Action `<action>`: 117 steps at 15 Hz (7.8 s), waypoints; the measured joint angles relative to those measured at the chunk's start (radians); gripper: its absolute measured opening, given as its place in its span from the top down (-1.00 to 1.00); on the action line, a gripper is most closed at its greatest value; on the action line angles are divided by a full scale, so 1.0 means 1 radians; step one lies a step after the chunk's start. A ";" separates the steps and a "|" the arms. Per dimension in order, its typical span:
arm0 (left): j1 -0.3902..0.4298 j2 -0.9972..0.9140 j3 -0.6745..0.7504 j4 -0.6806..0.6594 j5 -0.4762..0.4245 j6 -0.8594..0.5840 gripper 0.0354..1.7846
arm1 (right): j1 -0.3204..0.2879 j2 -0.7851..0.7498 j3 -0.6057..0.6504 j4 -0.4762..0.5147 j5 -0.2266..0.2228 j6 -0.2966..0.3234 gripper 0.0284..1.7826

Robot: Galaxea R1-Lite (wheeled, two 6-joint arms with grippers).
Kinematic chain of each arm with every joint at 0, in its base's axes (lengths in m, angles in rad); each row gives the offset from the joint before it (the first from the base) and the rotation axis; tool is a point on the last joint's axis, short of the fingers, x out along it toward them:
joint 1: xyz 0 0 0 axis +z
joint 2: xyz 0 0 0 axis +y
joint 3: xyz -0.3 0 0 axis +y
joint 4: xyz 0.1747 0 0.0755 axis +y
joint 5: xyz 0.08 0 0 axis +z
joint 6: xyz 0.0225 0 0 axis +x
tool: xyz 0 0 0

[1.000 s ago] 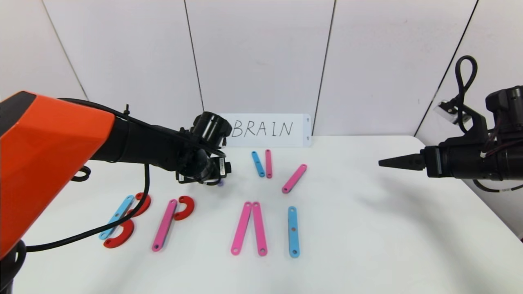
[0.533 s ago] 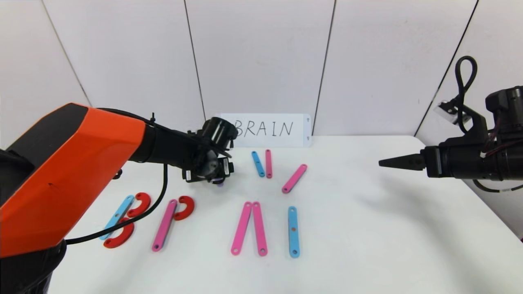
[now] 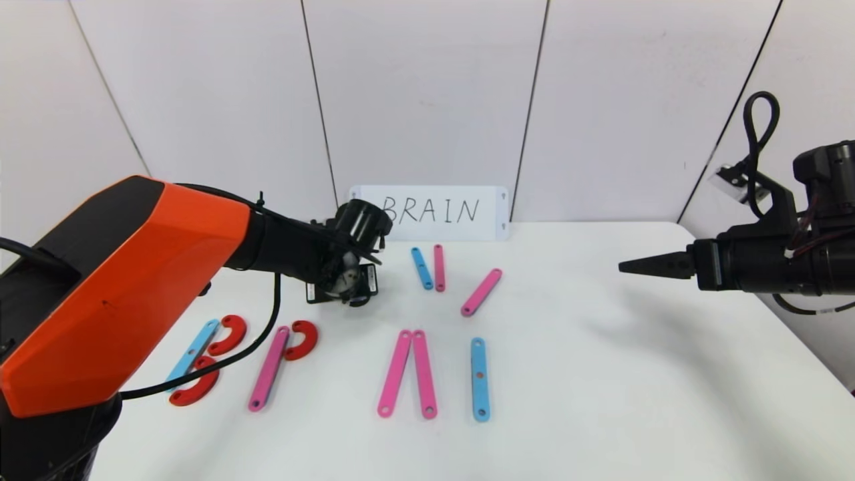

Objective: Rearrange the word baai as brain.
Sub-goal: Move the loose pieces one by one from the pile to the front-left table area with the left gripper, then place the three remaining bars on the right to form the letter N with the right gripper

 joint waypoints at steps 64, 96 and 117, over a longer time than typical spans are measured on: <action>-0.172 -0.330 0.527 0.181 0.078 -0.621 0.73 | 0.024 0.018 0.008 0.001 -0.012 -0.003 -0.94; 0.166 -0.665 0.287 0.190 -0.667 0.277 -0.95 | 0.051 0.003 0.044 -0.008 -0.013 -0.044 -0.94; 0.368 -0.616 0.156 0.170 -0.746 0.515 -0.95 | 0.373 0.092 -0.218 -0.016 -0.456 0.130 -0.94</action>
